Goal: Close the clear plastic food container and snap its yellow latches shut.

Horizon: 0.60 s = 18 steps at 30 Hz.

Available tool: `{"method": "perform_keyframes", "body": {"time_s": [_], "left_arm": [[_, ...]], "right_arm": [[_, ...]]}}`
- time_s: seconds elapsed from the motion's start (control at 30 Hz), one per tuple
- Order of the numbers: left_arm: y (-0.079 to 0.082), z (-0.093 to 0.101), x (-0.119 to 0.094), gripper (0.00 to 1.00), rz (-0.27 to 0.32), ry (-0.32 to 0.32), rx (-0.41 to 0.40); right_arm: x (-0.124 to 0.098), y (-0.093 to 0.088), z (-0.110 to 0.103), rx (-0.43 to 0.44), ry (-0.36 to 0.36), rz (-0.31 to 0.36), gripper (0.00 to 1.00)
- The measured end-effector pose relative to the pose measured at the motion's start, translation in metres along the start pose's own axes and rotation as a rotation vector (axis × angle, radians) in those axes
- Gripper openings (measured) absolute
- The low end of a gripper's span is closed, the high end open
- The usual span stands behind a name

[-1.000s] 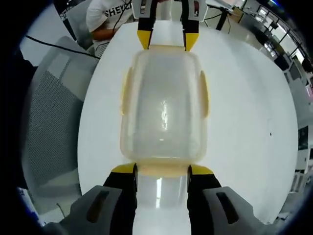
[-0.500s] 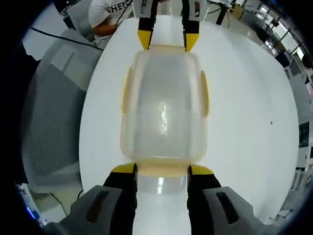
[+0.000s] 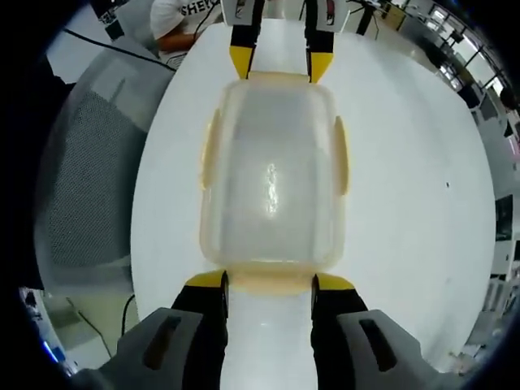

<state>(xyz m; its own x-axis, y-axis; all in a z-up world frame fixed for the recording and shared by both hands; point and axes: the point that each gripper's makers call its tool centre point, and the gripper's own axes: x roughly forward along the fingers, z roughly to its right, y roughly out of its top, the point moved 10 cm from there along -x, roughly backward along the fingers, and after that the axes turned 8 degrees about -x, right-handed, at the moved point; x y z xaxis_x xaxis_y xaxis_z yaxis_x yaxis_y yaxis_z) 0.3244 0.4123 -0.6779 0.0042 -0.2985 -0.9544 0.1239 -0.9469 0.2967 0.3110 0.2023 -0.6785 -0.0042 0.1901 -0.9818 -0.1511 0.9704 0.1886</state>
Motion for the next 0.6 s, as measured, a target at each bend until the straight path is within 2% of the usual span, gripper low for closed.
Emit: {"method": "perform_keyframes", "body": {"time_s": [0.6], "left_arm": [[0.026,0.004,0.013,0.34,0.027,-0.024,-0.012]], "right_arm": [[-0.005,-0.029,-0.006,0.000,0.015,-0.013,0.36]]}}
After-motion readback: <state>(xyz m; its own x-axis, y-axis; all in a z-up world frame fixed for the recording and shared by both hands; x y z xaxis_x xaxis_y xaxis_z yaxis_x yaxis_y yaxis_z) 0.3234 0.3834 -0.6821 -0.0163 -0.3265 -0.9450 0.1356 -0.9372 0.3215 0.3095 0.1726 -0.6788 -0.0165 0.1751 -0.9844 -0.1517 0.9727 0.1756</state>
